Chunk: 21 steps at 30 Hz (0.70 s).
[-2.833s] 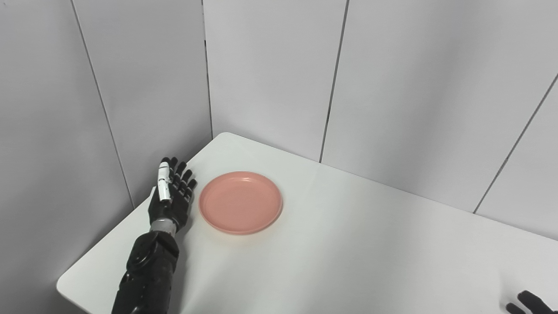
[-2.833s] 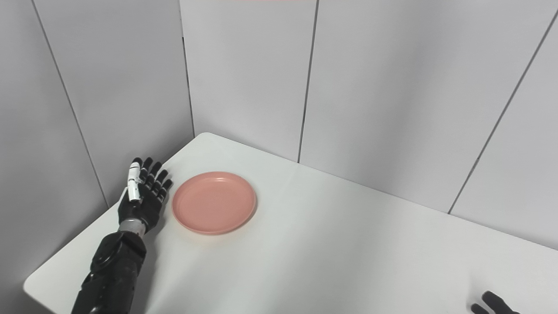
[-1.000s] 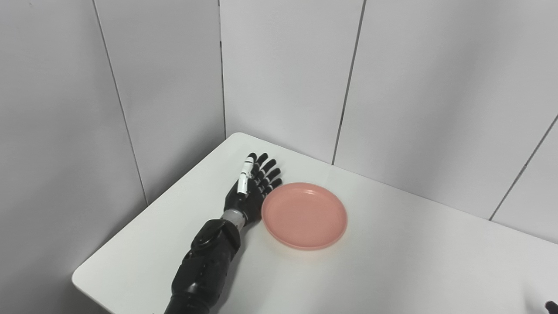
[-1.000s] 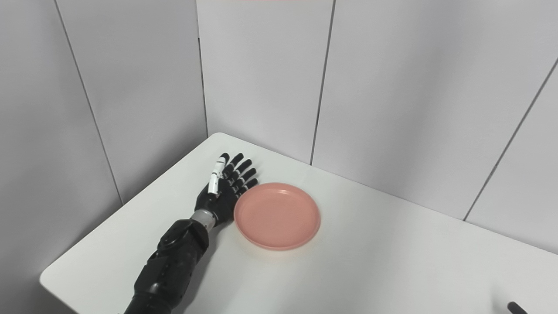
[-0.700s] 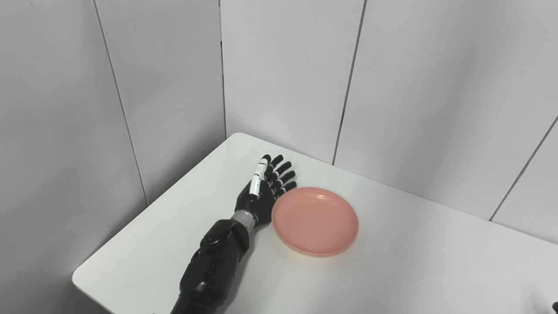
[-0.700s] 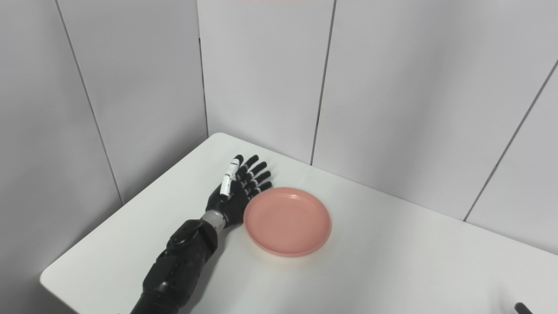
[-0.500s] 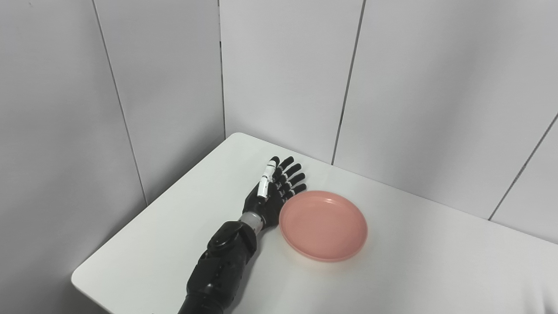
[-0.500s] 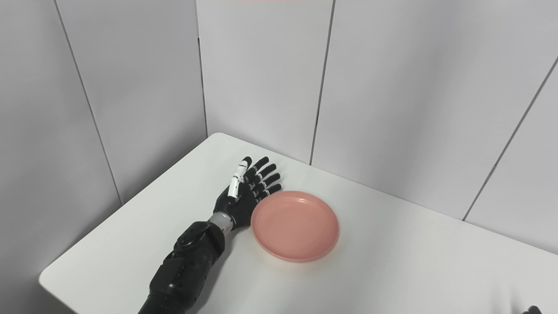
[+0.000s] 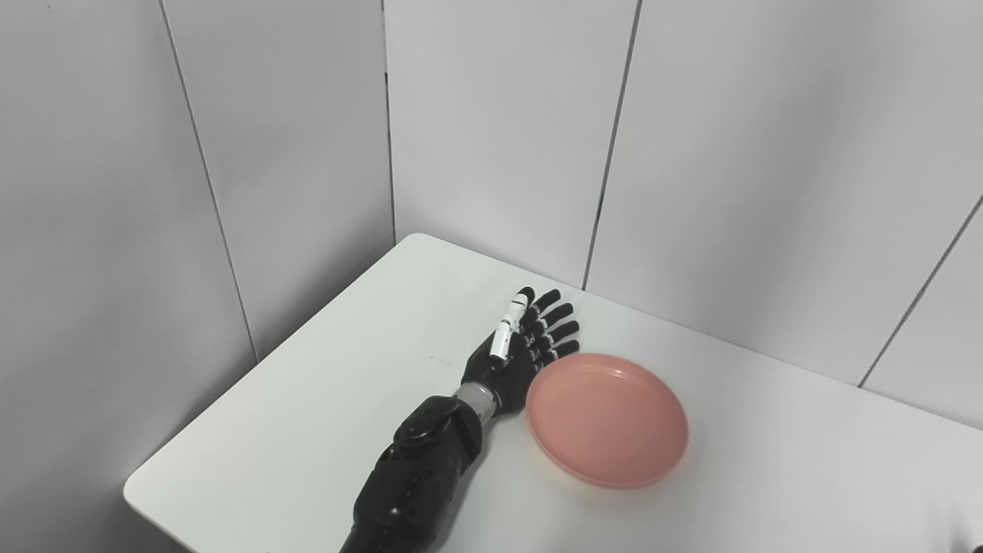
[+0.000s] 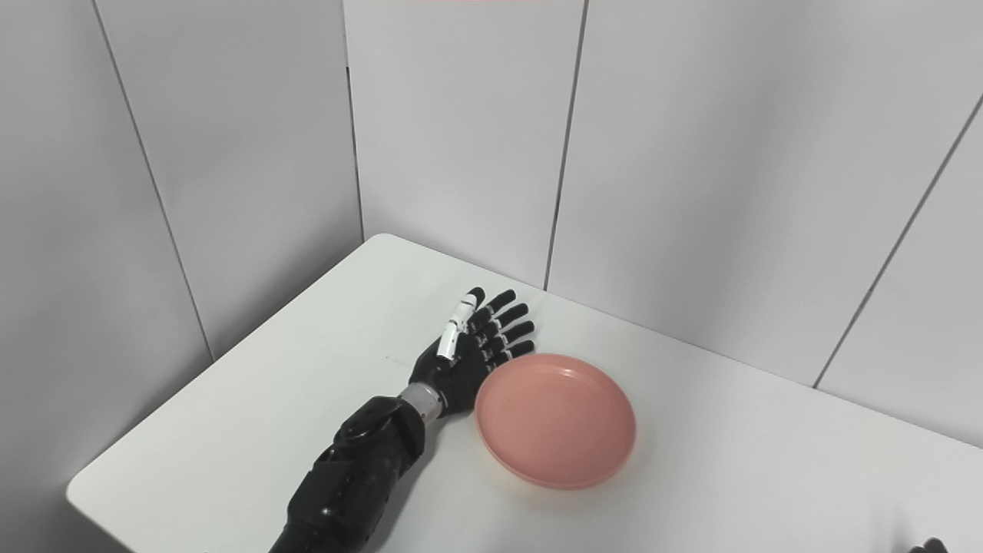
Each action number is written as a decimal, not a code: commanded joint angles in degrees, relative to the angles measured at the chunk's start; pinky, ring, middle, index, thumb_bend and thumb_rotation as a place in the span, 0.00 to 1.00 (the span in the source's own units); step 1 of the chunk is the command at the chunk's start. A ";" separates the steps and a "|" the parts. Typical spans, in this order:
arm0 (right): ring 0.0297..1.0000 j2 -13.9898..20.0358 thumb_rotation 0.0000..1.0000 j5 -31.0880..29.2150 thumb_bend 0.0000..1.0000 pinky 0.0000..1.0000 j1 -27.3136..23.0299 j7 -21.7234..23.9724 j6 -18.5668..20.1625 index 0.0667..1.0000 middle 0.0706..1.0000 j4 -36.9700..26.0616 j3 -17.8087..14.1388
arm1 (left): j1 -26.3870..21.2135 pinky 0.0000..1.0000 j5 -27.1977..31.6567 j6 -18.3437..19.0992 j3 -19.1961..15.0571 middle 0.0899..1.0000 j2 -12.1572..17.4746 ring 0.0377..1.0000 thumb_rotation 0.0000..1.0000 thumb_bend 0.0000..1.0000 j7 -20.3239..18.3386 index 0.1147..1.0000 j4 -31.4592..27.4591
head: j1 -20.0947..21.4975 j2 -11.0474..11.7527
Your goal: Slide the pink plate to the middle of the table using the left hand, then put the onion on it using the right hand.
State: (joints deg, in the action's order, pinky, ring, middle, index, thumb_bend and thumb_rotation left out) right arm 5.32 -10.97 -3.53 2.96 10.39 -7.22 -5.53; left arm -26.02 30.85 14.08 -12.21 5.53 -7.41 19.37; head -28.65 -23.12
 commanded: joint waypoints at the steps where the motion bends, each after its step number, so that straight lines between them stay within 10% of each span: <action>1: 1.00 -0.26 1.00 -0.13 0.37 1.00 1.25 0.66 0.95 1.00 1.00 -0.06 0.74 | 0.56 0.90 -0.98 1.43 0.57 0.93 -0.67 0.91 1.00 0.40 0.00 0.91 -0.40 | 1.04 -0.06; 21: 1.00 -2.03 1.00 2.22 0.07 1.00 2.46 -1.22 2.61 1.00 1.00 -4.11 3.19 | 3.88 0.92 -3.05 3.49 2.95 0.94 -4.83 0.93 1.00 0.44 1.30 0.92 -8.41 | 10.90 -2.53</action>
State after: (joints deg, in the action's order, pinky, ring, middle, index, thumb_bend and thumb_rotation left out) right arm 3.57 -8.66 -1.82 1.37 11.47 -10.64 -2.84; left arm -22.09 28.52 16.20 -9.85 1.21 -6.77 11.81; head -18.02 -25.49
